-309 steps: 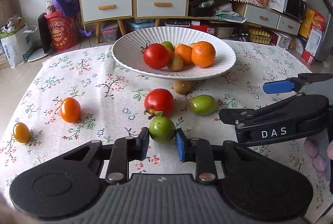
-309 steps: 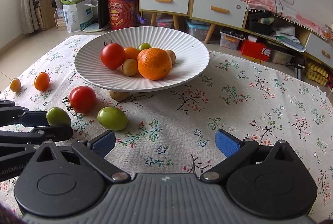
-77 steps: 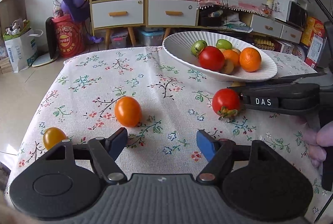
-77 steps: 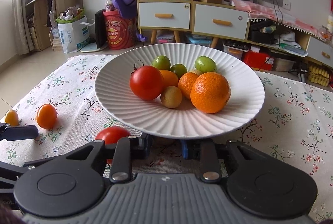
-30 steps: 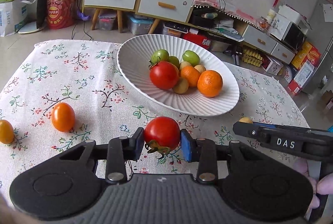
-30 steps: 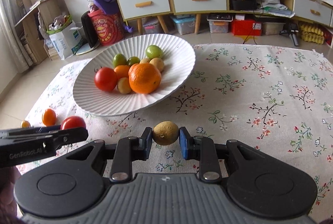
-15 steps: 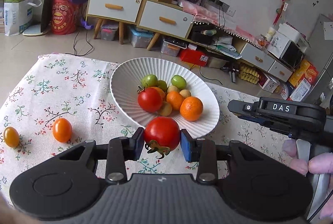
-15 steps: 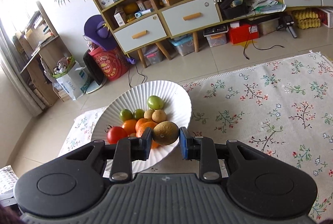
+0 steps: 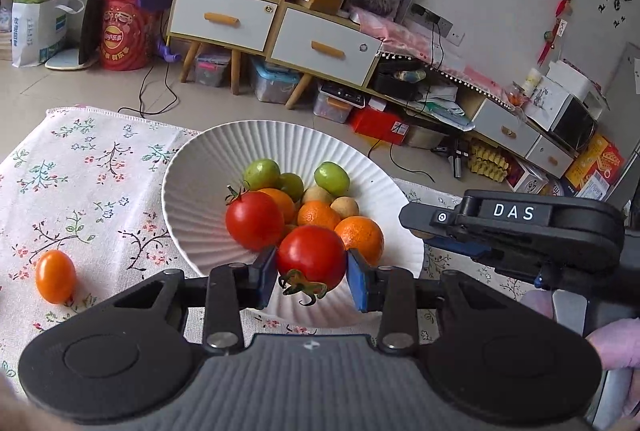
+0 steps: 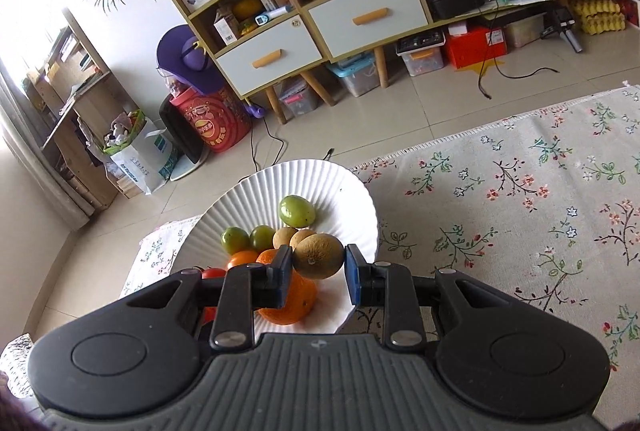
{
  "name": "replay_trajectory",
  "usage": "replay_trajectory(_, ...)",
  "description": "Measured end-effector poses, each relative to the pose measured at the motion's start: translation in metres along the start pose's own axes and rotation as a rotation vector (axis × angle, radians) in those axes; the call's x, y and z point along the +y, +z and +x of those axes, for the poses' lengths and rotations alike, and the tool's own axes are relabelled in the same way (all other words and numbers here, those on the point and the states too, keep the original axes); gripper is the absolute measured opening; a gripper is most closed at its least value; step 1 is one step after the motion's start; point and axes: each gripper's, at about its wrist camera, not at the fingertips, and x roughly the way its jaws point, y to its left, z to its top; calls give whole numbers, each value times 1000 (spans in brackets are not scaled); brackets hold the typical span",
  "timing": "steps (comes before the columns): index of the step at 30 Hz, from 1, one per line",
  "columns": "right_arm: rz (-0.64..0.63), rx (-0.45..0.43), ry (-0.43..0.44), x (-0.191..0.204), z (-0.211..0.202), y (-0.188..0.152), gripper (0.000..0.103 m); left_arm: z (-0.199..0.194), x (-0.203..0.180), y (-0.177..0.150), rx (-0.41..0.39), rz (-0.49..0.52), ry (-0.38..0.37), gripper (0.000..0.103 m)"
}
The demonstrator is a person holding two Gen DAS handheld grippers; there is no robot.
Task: Organize fruits
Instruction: 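Carry the red tomato and kiwi over the bowl and open both tools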
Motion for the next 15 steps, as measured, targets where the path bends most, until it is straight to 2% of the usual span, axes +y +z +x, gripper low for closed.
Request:
replay_trajectory(5, -22, 12, -8, 2, 8, -2, 25, 6, -4, -4, 11, 36, 16, 37)
replay_trajectory(15, -39, 15, -15, 2, 9, 0, 25, 9, -4, -5, 26, 32, 23, 38)
